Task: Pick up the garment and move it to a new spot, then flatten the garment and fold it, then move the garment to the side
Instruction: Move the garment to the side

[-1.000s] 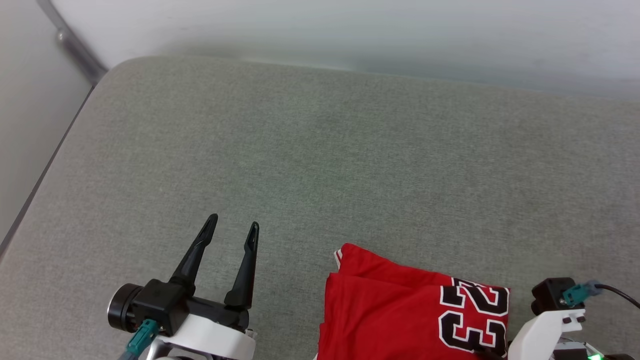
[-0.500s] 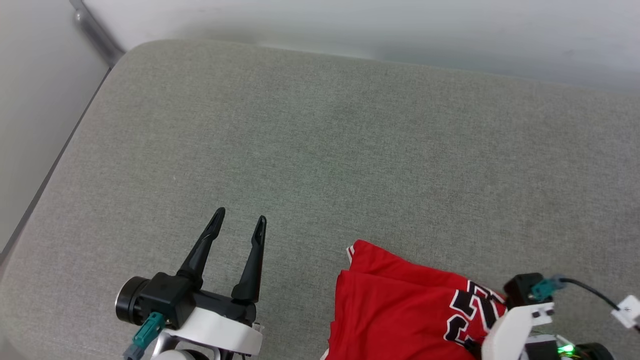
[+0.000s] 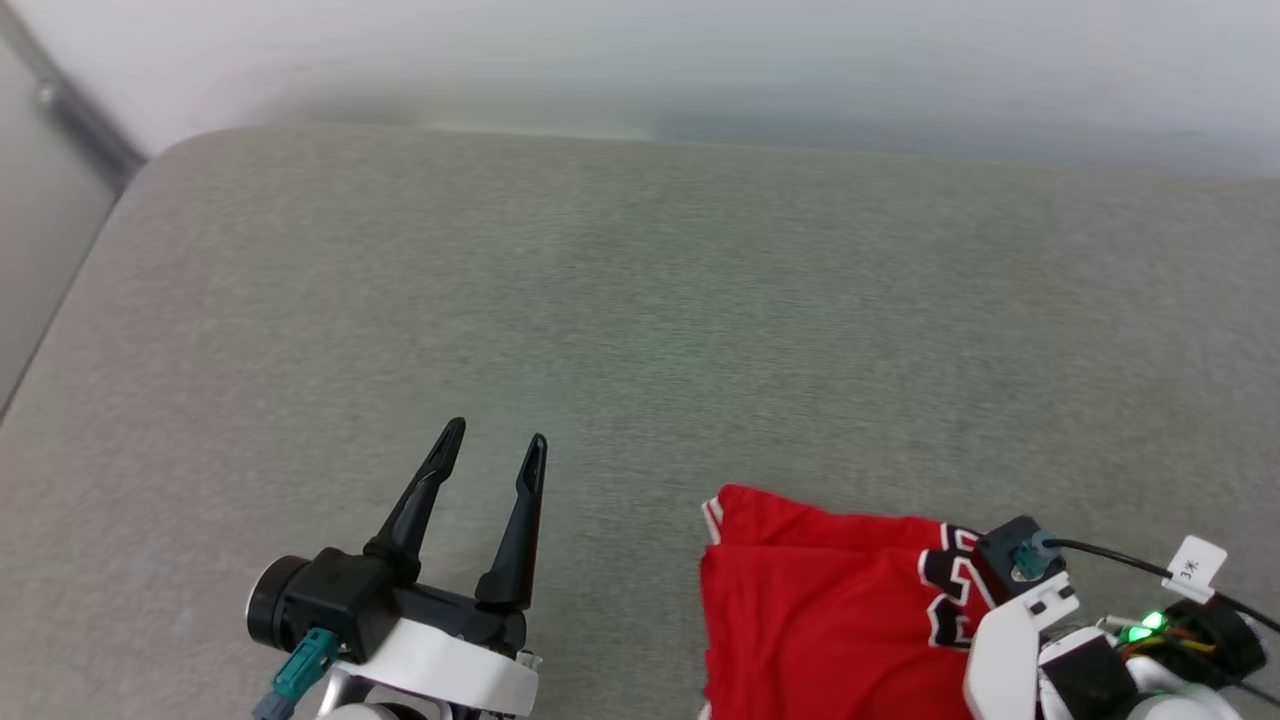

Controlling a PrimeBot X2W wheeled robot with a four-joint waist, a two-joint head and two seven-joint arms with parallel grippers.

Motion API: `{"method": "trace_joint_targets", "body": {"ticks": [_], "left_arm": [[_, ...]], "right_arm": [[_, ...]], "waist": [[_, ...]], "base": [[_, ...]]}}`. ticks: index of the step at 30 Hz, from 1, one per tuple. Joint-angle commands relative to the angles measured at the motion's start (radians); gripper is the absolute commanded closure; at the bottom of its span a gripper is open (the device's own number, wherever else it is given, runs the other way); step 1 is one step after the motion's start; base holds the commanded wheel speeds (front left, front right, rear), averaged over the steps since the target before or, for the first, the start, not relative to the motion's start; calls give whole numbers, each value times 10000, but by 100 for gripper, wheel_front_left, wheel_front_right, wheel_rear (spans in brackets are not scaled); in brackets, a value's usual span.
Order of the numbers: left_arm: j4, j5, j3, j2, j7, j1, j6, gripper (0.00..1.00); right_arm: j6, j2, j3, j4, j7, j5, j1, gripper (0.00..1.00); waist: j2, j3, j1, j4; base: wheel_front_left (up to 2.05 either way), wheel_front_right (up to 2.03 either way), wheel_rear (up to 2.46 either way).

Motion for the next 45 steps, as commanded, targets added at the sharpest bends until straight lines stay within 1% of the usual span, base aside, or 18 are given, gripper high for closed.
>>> {"method": "trace_joint_targets", "body": {"ticks": [1, 4, 5, 6, 11, 12, 16, 19, 22, 29, 34, 38, 45], "left_arm": [[-75, -48, -27, 50, -44, 0, -16, 0], [-115, 67, -280, 213, -35, -132, -16, 0], [-115, 67, -280, 213, -35, -132, -16, 0], [-121, 130, -376, 291, -35, -222, -16, 0], [-282, 230, -458, 622, -35, -554, -16, 0], [-366, 283, -562, 819, -35, -729, -16, 0], [-633, 348, -659, 1232, -35, -1100, -16, 0], [-830, 338, -739, 1519, -35, -1430, -16, 0], [-937, 329, -696, 1793, -35, -1673, -16, 0], [-1243, 347, -639, 2295, -35, -2115, -16, 0], [-1525, 383, -611, 2393, -35, -2358, -16, 0], [-1614, 404, -551, 2427, -33, -2466, -13, 0], [-1655, 439, -538, 2373, -29, -2624, -2, 0]], "right_arm": [[-16, -613, 212, -198, 127, -153, -315, 100], [-15, -1590, 663, -527, 267, -246, -775, 100], [-15, -1590, 663, -527, 267, -246, -775, 100], [-15, -1930, 819, -611, 330, -257, -935, 100], [-19, -3429, 1488, -919, 437, -90, -1996, 100], [-16, -3879, 1516, -834, 307, 17, -2403, 100], [-18, -4517, 1252, -448, -143, 81, -3255, 100], [-16, -4776, 950, 123, -717, 139, -3802, 100], [-18, -4991, 635, 1023, -1310, -14, -4310, 100], [-19, -5277, -270, 3099, -2705, -433, -5304, 100], [-19, -5387, -997, 4359, -3455, -826, -5661, 100], [-19, -5292, -1599, 5149, -3951, -1160, -5892, 100], [-19, -4978, -2305, 5859, -4402, -1762, -6160, 100]], "waist": [[0, 72, 0, -779], [0, 286, 0, -1444], [0, 286, 0, -1444], [0, 383, 0, -1658], [0, 1064, 0, -2820], [0, 1384, 0, -3209], [0, 2184, 0, -3883], [0, 2742, 0, -4200], [0, 3207, 0, -4381], [0, 4186, 0, -4286], [0, 4734, 0, -4060], [0, 4960, 0, -3907], [0, 5112, 0, -3723]], "base": [[0, 0, 0], [0, 0, 0], [0, 0, 0], [0, 0, 0], [0, 0, 0], [0, 0, 0], [0, 0, 0], [0, 0, 0], [0, 0, 0], [0, 0, 0], [0, 0, 0], [0, 0, 0], [0, 0, 0]]}}
